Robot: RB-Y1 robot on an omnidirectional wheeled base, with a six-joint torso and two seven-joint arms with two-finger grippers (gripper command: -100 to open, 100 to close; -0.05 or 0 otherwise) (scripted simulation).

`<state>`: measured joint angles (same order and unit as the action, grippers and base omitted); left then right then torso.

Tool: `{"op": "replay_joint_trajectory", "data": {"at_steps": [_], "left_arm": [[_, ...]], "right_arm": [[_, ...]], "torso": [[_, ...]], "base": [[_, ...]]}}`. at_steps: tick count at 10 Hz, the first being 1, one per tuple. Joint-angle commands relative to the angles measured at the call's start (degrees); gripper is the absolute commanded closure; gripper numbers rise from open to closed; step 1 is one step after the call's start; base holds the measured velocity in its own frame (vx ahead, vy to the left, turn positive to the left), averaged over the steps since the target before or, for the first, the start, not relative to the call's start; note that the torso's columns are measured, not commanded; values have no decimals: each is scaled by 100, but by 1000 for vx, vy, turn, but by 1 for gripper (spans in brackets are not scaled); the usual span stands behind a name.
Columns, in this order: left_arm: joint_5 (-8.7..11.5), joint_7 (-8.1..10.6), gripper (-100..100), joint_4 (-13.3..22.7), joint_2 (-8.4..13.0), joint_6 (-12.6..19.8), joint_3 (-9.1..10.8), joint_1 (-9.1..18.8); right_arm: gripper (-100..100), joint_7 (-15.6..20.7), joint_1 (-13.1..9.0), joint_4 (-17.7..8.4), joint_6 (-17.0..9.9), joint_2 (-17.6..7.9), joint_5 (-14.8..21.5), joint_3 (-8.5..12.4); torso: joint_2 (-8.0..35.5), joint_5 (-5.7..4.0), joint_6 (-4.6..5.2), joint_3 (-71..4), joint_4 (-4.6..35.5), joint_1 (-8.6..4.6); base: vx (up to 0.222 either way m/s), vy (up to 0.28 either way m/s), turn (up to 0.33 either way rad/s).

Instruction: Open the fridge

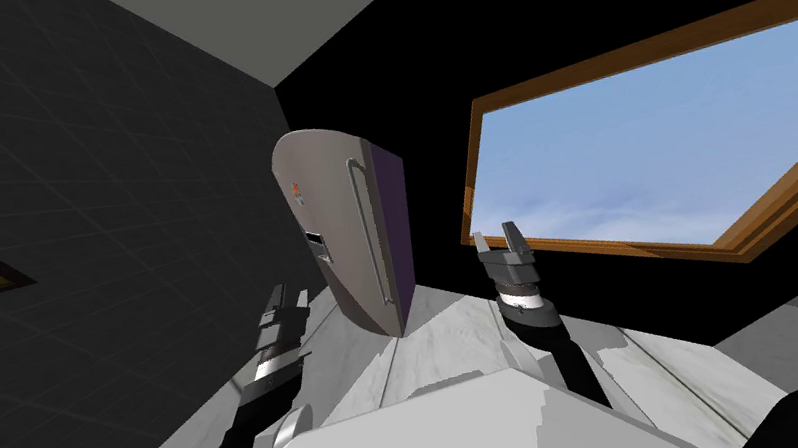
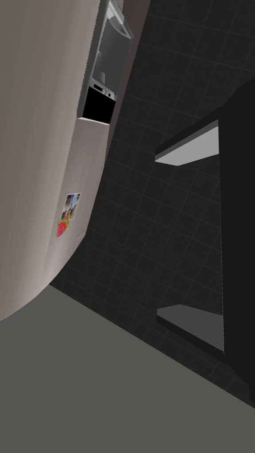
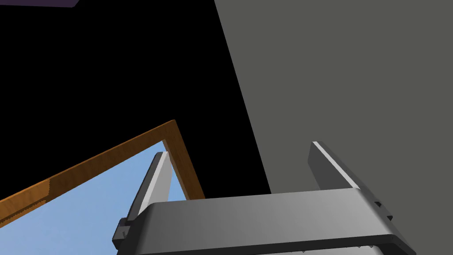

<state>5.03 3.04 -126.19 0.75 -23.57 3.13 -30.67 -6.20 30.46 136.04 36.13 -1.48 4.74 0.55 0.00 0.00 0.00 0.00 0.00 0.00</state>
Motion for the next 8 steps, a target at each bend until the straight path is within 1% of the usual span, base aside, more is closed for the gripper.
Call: {"op": "replay_joint_trajectory", "data": {"at_steps": [1, 3, 8], "left_arm": [[0, 0, 0, 0, 0, 0, 0, 0], [0, 0, 0, -1, 0, 0, 0, 0], [0, 0, 0, -2, 0, -1, 0, 0]], "right_arm": [[0, 0, 0, 0, 0, 0, 0, 0], [0, 0, 0, 1, 0, 0, 0, 0], [0, 0, 0, 2, 0, 0, 0, 0]], "torso": [[232, 0, 0, -467, 235, 0], [1003, 0, 0, -2014, 1006, 0], [3116, 0, 0, -6227, 3114, 0]], "base": [[0, 0, 0], [0, 0, 0], [0, 0, 0]]}}
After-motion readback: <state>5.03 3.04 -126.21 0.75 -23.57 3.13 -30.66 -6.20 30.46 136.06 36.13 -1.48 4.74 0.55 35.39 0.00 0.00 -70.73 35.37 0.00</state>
